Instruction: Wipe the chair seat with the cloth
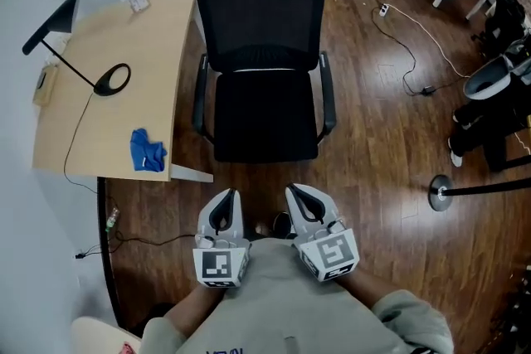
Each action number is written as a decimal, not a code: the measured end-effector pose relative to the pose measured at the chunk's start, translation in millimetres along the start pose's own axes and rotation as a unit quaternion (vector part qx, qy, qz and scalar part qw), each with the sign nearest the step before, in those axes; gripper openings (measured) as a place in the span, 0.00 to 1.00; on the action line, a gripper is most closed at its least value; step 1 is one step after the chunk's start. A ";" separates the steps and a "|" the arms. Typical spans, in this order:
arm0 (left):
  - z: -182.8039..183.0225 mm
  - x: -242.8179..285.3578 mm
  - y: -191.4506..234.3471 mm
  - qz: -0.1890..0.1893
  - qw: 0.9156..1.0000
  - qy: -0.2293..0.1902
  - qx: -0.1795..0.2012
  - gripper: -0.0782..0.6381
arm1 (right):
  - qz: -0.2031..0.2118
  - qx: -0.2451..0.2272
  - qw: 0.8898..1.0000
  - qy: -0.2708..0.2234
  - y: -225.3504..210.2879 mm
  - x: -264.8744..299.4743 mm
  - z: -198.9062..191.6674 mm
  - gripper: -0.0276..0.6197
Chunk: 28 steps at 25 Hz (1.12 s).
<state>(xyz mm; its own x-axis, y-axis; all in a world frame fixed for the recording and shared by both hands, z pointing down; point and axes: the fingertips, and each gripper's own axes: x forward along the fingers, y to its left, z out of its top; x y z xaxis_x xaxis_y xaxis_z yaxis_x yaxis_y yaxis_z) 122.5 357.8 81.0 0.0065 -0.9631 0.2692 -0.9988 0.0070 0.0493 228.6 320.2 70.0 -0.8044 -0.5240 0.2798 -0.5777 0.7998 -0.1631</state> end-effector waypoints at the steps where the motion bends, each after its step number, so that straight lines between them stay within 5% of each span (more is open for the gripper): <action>1: 0.4 1.7 3.5 0.004 1.000 -0.002 -0.001 0.12 | 0.004 -0.001 1.000 0.001 0.8 5.0 0.6 0.04; 12: 6.2 22.9 73.9 0.009 1.000 0.006 -0.012 0.12 | 0.051 -0.031 0.998 -0.003 37.6 94.5 26.2 0.04; 28: -13.3 9.7 302.0 0.174 0.984 0.007 -0.041 0.12 | 0.183 -0.101 0.977 0.037 175.6 277.1 34.1 0.04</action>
<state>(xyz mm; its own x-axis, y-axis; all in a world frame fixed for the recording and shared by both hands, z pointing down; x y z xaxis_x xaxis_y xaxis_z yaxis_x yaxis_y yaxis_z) -178.3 354.1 111.4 -0.3344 -0.8946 0.2963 -0.9332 0.3582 0.0284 -100.4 305.5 86.6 -0.9357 -0.1751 0.3063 -0.2075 0.9752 -0.0765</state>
